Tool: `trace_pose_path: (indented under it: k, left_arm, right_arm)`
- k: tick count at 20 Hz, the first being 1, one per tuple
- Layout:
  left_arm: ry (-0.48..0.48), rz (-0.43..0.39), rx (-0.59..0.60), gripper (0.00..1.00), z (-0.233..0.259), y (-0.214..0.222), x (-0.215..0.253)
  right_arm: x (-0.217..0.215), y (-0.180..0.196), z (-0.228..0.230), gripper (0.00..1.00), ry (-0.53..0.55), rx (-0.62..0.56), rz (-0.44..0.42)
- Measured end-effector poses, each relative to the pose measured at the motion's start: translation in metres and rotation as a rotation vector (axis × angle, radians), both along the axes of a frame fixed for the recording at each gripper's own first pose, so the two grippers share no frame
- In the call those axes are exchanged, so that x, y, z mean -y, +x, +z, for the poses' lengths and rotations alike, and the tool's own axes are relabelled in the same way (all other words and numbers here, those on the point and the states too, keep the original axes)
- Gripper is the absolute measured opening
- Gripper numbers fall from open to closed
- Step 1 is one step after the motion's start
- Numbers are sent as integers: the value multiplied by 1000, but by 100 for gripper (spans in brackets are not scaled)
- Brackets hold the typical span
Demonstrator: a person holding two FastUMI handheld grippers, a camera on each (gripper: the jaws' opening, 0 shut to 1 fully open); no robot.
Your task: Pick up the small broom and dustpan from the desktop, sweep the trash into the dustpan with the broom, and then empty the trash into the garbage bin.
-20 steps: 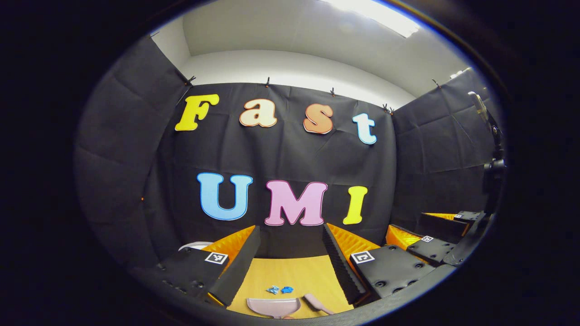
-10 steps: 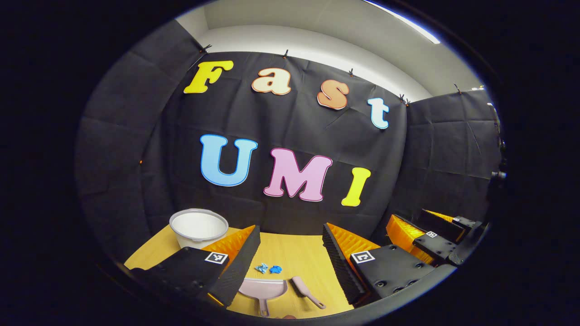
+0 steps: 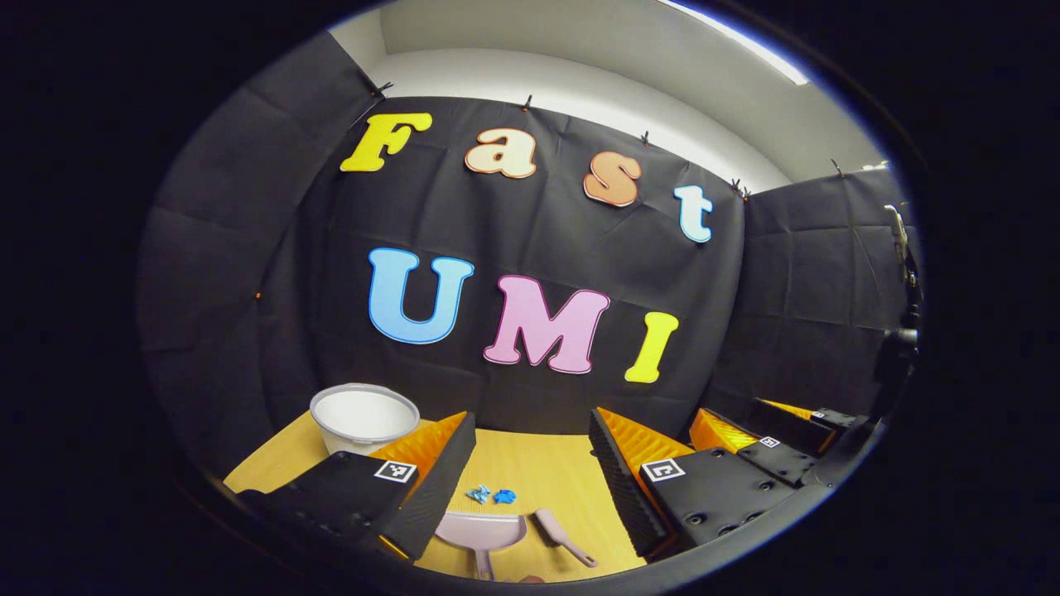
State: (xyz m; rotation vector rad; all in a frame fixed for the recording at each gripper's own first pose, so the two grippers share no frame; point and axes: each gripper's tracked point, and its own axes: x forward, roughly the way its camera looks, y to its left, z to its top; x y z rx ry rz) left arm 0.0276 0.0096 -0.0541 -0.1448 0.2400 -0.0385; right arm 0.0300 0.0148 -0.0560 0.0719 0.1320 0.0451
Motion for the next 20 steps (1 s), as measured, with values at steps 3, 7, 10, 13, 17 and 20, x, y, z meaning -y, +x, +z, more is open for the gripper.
trace_pose_path:
  k: [3, 7, 10, 13, 17, 20]
  left_arm:
    - [2, 15, -9, 81, 1, 0, -2]
    - [11, 19, -14, 81, -2, 1, -4]
    - [10, 11, -33, 81, -4, 3, -5]
    - [11, 9, -61, 81, -11, 7, -4]
    - [14, -41, -207, 81, -57, 22, 8]
    - [35, -36, -313, 81, -90, 34, 6]
  right_arm:
    - [-4, 3, -3, 97, 15, -19, 5]
    - [-5, 9, -6, 97, 16, -28, 1]
    - [-5, 10, -7, 97, 10, -35, -6]
    - [-9, 15, -13, 97, 10, -53, -4]
    - [-22, 25, -34, 97, 24, -89, 29]
    - [-24, 43, -68, 97, 51, -169, 47]
